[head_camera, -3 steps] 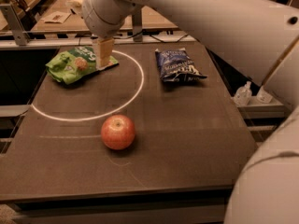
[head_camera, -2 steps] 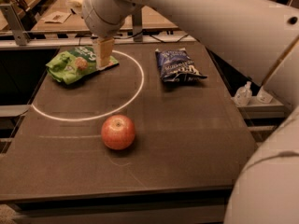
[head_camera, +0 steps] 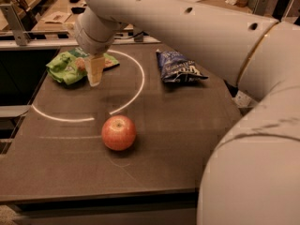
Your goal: Move green rice chip bag near blue chip bag
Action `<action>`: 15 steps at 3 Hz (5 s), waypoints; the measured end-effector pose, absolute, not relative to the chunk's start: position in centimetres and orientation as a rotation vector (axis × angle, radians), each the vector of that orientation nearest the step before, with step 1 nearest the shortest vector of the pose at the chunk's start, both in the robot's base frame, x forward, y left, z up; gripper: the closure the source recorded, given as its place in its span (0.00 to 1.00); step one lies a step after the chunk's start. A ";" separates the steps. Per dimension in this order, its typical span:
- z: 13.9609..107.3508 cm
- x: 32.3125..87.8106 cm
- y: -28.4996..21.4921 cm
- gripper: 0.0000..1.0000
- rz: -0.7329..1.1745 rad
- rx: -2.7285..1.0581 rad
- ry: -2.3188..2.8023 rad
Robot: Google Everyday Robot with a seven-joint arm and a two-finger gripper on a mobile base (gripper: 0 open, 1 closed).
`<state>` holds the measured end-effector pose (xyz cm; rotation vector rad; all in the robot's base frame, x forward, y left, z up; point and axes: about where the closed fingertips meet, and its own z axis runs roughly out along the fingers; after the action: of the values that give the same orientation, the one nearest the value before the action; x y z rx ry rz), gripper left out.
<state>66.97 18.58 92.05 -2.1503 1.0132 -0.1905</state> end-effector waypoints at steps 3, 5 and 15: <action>88.1 67.4 21.1 0.00 -0.096 -2.178 1.078; 88.5 68.9 22.5 0.00 -0.075 -2.126 1.059; 93.9 71.6 20.5 0.00 0.140 -2.341 0.778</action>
Offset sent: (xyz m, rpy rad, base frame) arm 0.0094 0.0216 -0.0388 -0.0164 0.1003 -0.0212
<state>71.62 20.53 93.92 -2.3407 0.7784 0.1398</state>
